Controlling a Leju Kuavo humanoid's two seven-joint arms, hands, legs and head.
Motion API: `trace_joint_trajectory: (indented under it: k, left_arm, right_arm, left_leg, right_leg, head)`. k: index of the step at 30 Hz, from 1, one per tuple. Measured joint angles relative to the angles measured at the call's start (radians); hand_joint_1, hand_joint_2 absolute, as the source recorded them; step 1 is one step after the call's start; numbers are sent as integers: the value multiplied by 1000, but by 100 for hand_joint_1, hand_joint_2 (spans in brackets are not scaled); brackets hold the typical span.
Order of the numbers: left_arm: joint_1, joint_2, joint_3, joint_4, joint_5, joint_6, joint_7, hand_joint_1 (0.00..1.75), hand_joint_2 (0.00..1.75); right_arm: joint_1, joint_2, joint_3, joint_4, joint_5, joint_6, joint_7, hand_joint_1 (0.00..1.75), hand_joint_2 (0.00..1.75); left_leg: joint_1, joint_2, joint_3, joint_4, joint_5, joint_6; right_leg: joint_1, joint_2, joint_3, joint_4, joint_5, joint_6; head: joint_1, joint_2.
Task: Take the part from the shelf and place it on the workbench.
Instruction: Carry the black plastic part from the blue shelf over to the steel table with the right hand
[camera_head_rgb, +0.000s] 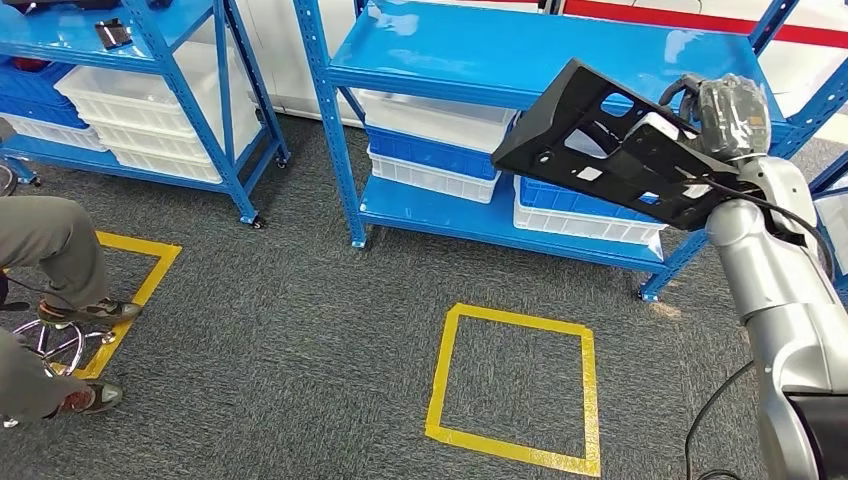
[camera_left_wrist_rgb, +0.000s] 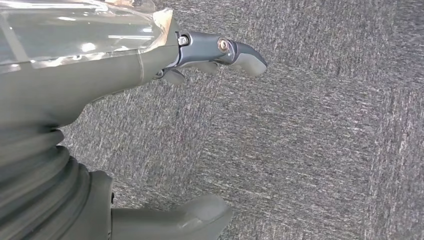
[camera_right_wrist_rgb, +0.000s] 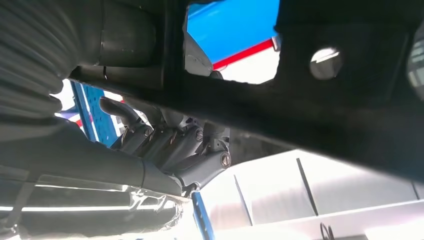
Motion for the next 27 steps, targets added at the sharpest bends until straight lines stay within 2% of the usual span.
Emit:
trace_joint_trajectory:
  k: [1,2,4,5,6,8,9,10,11,12,14,15,16,18,19,20,21,23,24,25,26,27]
  left_arm:
    - [-1,0,0,0,-1,0,0,0,175]
    - [-2,0,0,0,-1,0,1,0,175]
    - [-3,-1,0,0,-2,-1,1,0,175]
    - [-3,-1,0,0,-2,-1,2,0,175]
    - [-4,-2,0,0,-2,-1,2,0,175]
    - [-4,-2,0,0,-4,-3,3,0,175]
    - [-4,-2,0,0,-6,-4,3,0,175]
    - [-4,-3,0,0,-8,-6,5,0,175]
    - [-4,-3,0,0,-10,-7,6,0,175]
    - [-4,-5,0,0,-11,-7,7,0,175]
    - [-5,-6,0,0,-12,-7,8,0,175]
    - [-6,-6,0,0,-12,-7,8,0,175]
    - [-6,-6,0,0,-12,-7,8,0,175]
    - [-7,-5,0,0,-13,-7,8,0,175]
    - [-6,-5,0,0,-13,-7,9,0,175]
    - [-6,-4,0,0,-14,-7,10,0,175]
    - [-6,-4,0,0,-16,-7,11,0,175]
    - [-7,-4,-1,0,-19,-7,12,0,175]
    - [-8,-4,-1,0,-20,-7,13,0,175]
    - [-8,-4,-1,0,-20,-7,14,0,175]
    - [-10,-4,-1,0,-21,-7,14,0,175]
    - [-11,-4,-1,0,-21,-7,15,0,175]
  right_arm:
    - [1,-4,-3,-3,-1,0,0,173,175]
    - [3,-7,-4,-5,-1,0,0,173,175]
    - [9,-14,-5,-8,-1,0,0,173,175]
    - [12,-18,-6,-9,-1,0,0,173,175]
    - [15,-22,-6,-9,-1,0,0,173,175]
    - [22,-28,-6,-10,-2,0,0,173,175]
    - [27,-31,-7,-10,-2,0,0,173,175]
    - [34,-34,-7,-11,-2,0,0,173,175]
    - [40,-37,-7,-13,-2,0,0,173,175]
    - [43,-39,-7,-16,-2,0,0,173,175]
    - [45,-42,-8,-23,-2,0,0,173,175]
    - [45,-43,-8,-26,-2,0,0,173,175]
    - [46,-44,-9,-29,-2,0,0,173,175]
    - [49,-46,-12,-33,-3,0,0,173,175]
    - [51,-47,-14,-34,-4,0,0,173,175]
    - [52,-47,-14,-35,-4,0,0,173,175]
    - [54,-46,-15,-36,-4,0,0,173,175]
    - [54,-46,-18,-41,-4,1,0,173,175]
    - [54,-47,-19,-43,-4,1,0,173,175]
    - [55,-47,-21,-45,-4,1,0,173,175]
    - [55,-47,-21,-45,-3,1,0,173,175]
    - [56,-47,-22,-46,-3,1,-1,173,175]
  left_leg:
    - [-4,-1,12,-24,-6,4]
    - [-8,-2,10,-32,-3,10]
    - [-10,1,3,-44,14,30]
    - [-10,3,-4,-50,25,42]
    - [-10,5,-13,-54,37,53]
    - [-12,7,-36,-54,55,62]
    - [-13,7,-47,-54,64,62]
    - [-12,8,-59,-53,73,61]
    - [-12,8,-71,-52,82,59]
    - [-11,8,-82,-50,90,55]
    - [-12,8,-103,-43,103,45]
    - [-13,8,-110,-40,108,39]
    - [-15,8,-115,-38,113,35]
    - [-18,7,-120,-37,126,27]
    - [-18,6,-123,-37,131,24]
    - [-16,6,-130,-30,124,19]
    - [-14,5,-139,-10,98,13]
    - [-9,4,-169,84,5,1]
    - [-7,4,-185,151,-40,-3]
    - [-6,4,-195,209,-68,-5]
    - [-5,4,-195,245,-75,-6]
    - [-5,4,-178,248,-61,-4]
  right_leg:
    - [1,-1,-4,-1,6,7]
    - [1,-2,-6,-2,13,16]
    - [1,-2,-19,4,10,26]
    - [1,-1,-33,27,-11,24]
    - [1,1,-53,71,-45,19]
    - [-1,3,-95,199,-119,10]
    - [-1,4,-106,251,-139,13]
    - [-2,4,-103,275,-141,21]
    - [-3,5,-81,262,-127,33]
    - [-6,4,-43,215,-106,43]
    - [-12,4,48,80,-89,54]
    - [-9,5,80,32,-91,51]
    - [-4,7,94,6,-96,46]
    - [6,9,89,2,-91,33]
    - [1,8,80,4,-86,24]
    - [-3,8,74,6,-79,14]
    - [-7,7,66,6,-70,1]
    - [-8,5,49,6,-51,-20]
    - [-5,4,38,6,-42,-25]
    - [-3,5,27,6,-33,-28]
    - [-1,5,15,7,-24,-28]
    - [2,5,5,7,-16,-27]
  head:
    - [0,0]
    - [1,0]
    - [1,0]
    - [2,0]
    - [3,0]
    - [4,0]
    - [4,0]
    - [4,0]
    - [5,0]
    - [4,0]
    - [5,0]
    - [5,0]
    - [4,0]
    - [2,0]
    - [0,0]
    - [0,0]
    - [-1,0]
    - [-2,0]
    - [-2,0]
    - [-2,0]
    - [-2,0]
    - [-3,0]
